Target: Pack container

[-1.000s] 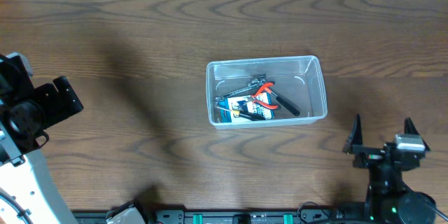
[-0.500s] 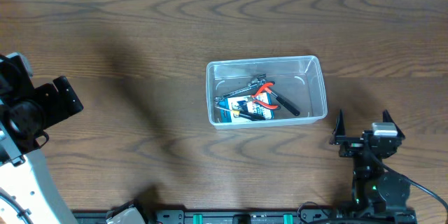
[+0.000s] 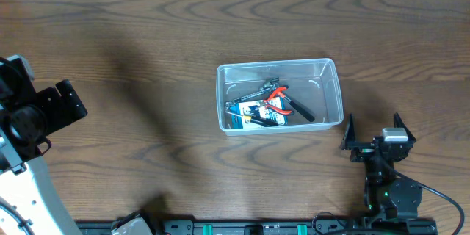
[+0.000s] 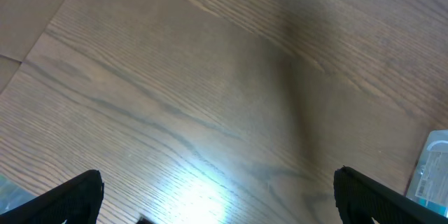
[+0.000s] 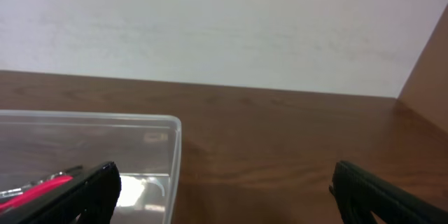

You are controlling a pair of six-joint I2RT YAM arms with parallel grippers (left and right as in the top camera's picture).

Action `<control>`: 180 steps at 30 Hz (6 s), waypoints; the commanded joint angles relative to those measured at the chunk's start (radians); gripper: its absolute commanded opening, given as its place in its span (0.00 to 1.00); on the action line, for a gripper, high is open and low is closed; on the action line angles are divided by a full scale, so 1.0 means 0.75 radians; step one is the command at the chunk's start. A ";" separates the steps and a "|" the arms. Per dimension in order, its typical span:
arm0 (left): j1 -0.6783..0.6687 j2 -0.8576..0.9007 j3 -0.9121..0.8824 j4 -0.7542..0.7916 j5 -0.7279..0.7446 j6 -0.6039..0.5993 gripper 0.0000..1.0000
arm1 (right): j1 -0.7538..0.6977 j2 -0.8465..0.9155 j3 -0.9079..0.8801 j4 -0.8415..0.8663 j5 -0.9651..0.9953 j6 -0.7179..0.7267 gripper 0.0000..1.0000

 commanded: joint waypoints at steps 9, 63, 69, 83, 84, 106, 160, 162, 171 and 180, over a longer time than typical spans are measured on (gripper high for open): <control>0.007 0.003 0.015 0.000 0.010 -0.016 0.98 | 0.025 -0.010 -0.041 0.003 -0.028 -0.015 0.99; -0.021 -0.006 -0.011 0.001 0.010 -0.016 0.98 | 0.025 -0.010 -0.041 -0.057 -0.013 -0.016 0.99; -0.316 -0.205 -0.134 0.000 0.010 -0.017 0.98 | 0.025 -0.010 -0.041 -0.057 -0.013 -0.016 0.99; -0.594 -0.734 -0.531 0.090 -0.071 0.083 0.98 | 0.025 -0.010 -0.041 -0.057 -0.013 -0.016 0.99; -0.594 -0.764 -0.563 0.163 -0.071 0.095 0.98 | 0.025 -0.010 -0.041 -0.057 -0.013 -0.016 0.99; -0.794 -1.467 -1.516 1.654 0.116 0.094 0.98 | 0.025 -0.010 -0.041 -0.057 -0.013 -0.016 0.99; -0.731 -1.591 -2.130 1.798 -0.297 -0.257 0.98 | 0.025 -0.010 -0.041 -0.057 -0.013 -0.016 0.99; -0.731 -1.591 -2.130 1.768 -0.295 -0.257 0.98 | 0.025 -0.010 -0.041 -0.057 -0.013 -0.016 0.99; -0.731 -1.591 -2.130 1.645 -0.200 -0.257 0.98 | 0.025 -0.010 -0.041 -0.057 -0.013 -0.016 0.99; -0.731 -1.591 -2.130 1.645 -0.200 -0.256 0.98 | 0.025 -0.010 -0.041 -0.057 -0.013 -0.016 0.99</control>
